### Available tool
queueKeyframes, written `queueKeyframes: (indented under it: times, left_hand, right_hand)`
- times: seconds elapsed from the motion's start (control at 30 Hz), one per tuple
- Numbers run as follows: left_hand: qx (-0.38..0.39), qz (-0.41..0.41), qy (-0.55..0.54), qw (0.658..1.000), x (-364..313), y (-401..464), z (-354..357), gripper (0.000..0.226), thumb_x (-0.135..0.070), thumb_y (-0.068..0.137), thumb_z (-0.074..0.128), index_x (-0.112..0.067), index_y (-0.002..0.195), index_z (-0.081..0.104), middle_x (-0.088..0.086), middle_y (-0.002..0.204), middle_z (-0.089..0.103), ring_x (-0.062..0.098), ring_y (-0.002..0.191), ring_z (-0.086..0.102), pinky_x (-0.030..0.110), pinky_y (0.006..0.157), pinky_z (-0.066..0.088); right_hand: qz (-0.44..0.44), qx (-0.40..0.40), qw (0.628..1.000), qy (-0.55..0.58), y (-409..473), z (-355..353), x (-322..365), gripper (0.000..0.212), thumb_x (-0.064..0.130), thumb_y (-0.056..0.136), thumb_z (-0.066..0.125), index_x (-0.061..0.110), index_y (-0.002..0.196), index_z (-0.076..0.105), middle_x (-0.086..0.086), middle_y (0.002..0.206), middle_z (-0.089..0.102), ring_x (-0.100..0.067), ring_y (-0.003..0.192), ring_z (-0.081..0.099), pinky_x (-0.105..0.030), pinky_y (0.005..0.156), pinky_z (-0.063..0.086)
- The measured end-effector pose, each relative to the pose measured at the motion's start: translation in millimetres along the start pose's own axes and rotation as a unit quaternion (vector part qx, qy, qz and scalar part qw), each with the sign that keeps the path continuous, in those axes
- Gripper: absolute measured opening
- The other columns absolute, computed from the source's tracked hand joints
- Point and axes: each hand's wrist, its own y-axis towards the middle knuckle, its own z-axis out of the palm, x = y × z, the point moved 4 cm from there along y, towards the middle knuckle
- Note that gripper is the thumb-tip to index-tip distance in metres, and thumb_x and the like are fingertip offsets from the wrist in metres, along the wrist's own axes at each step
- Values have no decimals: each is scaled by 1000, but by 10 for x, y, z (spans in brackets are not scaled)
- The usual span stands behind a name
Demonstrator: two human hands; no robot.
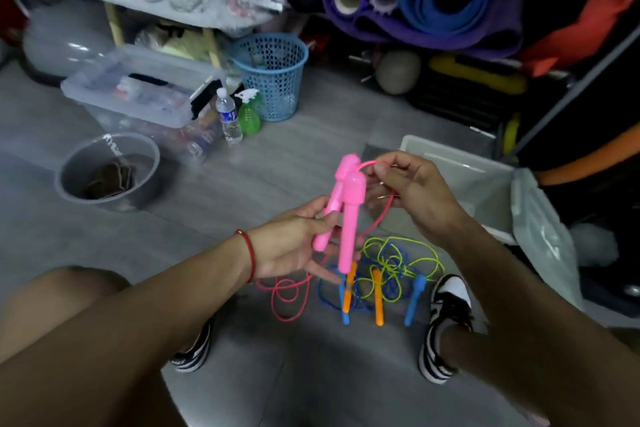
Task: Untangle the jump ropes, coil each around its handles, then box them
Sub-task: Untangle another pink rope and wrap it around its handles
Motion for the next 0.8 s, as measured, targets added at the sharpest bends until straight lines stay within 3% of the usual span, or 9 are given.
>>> queueKeyframes:
  times: [0.1,0.23,0.37,0.43,0.63,0.73,0.8]
  left_hand:
    - [38,8,-63,997,-59,42,212,33,-23,96,53,-25,129,49,20,103,61,43,96,68,65,78,54]
    - [37,23,-61,997,-144,147,298,34,-23,93,56,-28,126,51,14,90,54,27,73,59,40,60,54]
    - [35,18,-28,999,-138,240,264,37,-17,91,60,-27,127,57,10,86,51,24,73,50,38,59,53]
    - [19,22,-17,999,-134,260,257,37,-14,90,60,-25,125,61,12,87,53,23,72,50,34,55,51]
    - [-15,27,-2,1000,-220,293,163,50,-13,90,57,7,134,47,16,92,64,20,72,60,31,60,53]
    - [-15,8,4,1000,-277,299,118,37,-15,93,55,-2,128,52,13,89,64,27,73,65,38,59,57]
    - [-6,-4,17,1000,-300,285,119,29,-16,96,54,-9,124,54,13,88,64,28,68,65,35,53,56]
  right_hand:
    - [1,-62,998,-5,-11,-145,130,21,7,103,50,-13,107,56,-15,80,71,-22,57,67,-34,60,57]
    - [9,-101,992,-70,15,-350,170,14,6,102,51,0,94,62,-11,75,69,-24,54,62,-34,58,51]
    - [-19,-118,982,-145,42,-544,159,20,6,97,51,12,81,62,-6,72,66,-18,51,56,-35,56,44]
    - [-22,-116,985,-129,38,-551,101,21,6,98,50,12,80,59,-3,73,65,-19,52,53,-33,53,42]
    - [-34,-204,971,-118,249,-479,-4,12,23,84,52,23,75,61,-2,77,69,-25,53,63,-33,51,45]
    - [-35,-212,968,-129,350,-500,8,13,29,81,53,22,76,63,-6,80,70,-23,53,67,-35,51,47]
    - [-37,-216,964,-150,393,-512,36,17,33,79,53,20,76,64,-8,78,70,-21,54,68,-38,53,51]
